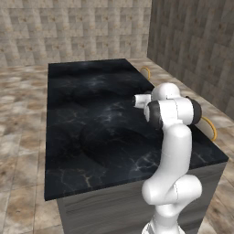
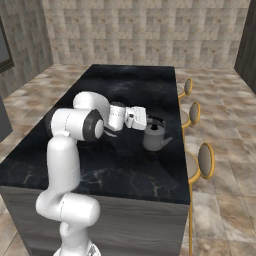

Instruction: The kettle is done boiling. Turn off the stove, then wait for 300 timesteps before moving the kettle to the dining table.

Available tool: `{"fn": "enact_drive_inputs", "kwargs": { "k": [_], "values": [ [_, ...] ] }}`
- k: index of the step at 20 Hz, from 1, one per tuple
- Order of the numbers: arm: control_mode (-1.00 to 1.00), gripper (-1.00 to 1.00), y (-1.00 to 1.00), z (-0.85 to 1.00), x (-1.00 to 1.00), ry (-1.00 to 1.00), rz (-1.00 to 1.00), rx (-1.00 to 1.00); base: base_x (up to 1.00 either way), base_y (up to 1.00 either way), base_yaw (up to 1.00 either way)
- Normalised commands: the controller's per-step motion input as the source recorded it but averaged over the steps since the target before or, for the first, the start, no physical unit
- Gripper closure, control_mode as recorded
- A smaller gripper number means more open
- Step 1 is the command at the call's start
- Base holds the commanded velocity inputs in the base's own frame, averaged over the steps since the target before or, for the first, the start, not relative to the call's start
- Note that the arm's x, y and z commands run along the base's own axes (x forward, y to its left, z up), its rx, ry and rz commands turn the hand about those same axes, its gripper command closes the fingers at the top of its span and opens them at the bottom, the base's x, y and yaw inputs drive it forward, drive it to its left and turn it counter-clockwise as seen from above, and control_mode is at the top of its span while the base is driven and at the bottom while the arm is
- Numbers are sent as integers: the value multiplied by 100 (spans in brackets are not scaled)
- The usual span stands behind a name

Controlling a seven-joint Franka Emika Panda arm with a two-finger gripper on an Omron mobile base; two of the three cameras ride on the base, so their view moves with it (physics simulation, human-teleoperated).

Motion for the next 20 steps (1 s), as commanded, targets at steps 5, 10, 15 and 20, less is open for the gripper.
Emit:
{"fn": "enact_drive_inputs", "kwargs": {
  "k": [5,10,15,20],
  "values": [
    [-100,100,5,-40,1,-23,0,0,0,0,0],
    [-100,100,5,-44,1,-21,0,0,0,0,0],
    [-100,100,7,-49,1,-18,0,0,0,0,0],
    [-100,100,6,-53,0,-15,0,0,0,0,0]
  ]
}}
